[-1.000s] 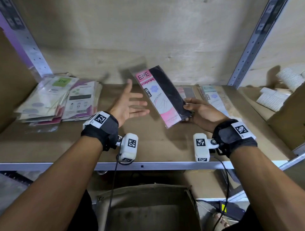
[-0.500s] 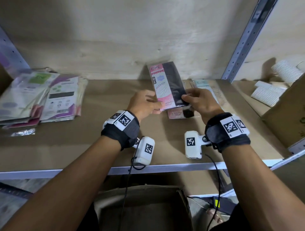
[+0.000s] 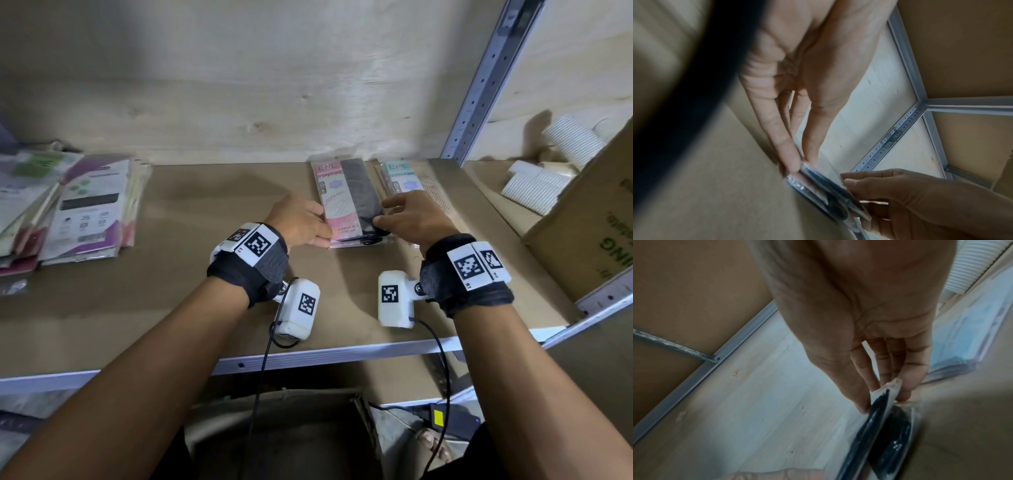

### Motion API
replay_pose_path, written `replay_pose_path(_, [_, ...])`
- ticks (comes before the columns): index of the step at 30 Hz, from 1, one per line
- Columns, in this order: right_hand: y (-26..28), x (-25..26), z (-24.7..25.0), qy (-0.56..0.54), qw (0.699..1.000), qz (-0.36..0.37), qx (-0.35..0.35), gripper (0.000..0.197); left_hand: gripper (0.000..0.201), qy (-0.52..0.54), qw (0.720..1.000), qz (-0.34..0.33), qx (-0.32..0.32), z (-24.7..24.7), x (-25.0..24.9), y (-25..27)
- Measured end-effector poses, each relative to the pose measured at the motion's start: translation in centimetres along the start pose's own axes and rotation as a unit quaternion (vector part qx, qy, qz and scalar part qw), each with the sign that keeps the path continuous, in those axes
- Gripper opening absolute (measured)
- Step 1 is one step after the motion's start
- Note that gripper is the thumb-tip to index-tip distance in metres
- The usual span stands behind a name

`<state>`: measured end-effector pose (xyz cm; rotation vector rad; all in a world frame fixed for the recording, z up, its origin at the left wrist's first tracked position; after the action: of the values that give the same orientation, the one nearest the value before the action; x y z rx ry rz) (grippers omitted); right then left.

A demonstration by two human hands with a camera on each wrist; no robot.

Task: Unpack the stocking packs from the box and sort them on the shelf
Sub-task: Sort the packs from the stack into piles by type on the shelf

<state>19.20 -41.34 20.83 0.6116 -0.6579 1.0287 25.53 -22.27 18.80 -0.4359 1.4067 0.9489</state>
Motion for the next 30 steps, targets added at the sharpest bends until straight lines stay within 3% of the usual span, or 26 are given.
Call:
replay_pose_path(16, [0.5, 0.7, 0.1, 0.012, 0.999, -0.019, 0.031, 0.035, 0.059, -0.027, 1.0, 0.008, -0.014, 0.5, 0.1, -0.3])
replay_pose_path(20, [1.0, 2.6, 1.2, 0.048, 0.998, 0.021, -0.038, 0.048, 0.06, -0.045, 0.997, -0.002, -0.063, 2.5, -0.1, 0.5])
replay_pose_path(23, [1.8, 4.7, 1.3, 0.032, 0.993, 0.082, -0.084, 0.031, 0.045, -0.052, 0.993, -0.017, -0.101, 5.5, -0.2, 2.1])
replay_pose_path(27, [3.2, 7.8, -2.0, -0.027, 0.991, 0.133, -0.013, 0.014, 0.011, -0.061, 0.987, -0.028, -0.146, 10.6, -0.4, 5.2])
replay_pose_path(30, [4.2, 10.4, -6.6, -0.053, 0.984, 0.141, 0.095, 0.012, 0.013, -0.076, 0.98, -0.037, -0.18, 14.9, -0.4, 8.1])
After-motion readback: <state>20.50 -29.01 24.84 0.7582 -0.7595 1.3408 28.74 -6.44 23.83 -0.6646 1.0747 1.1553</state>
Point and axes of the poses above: each hand's wrist, its own y-axis away from the middle knuckle, its own z-axis out of the back of the hand, x = y × z, the point moved 7 cm from there along -y, towards the middle knuckle, and after that the axes turned 7 degrees about x, right-handed, at the moved point
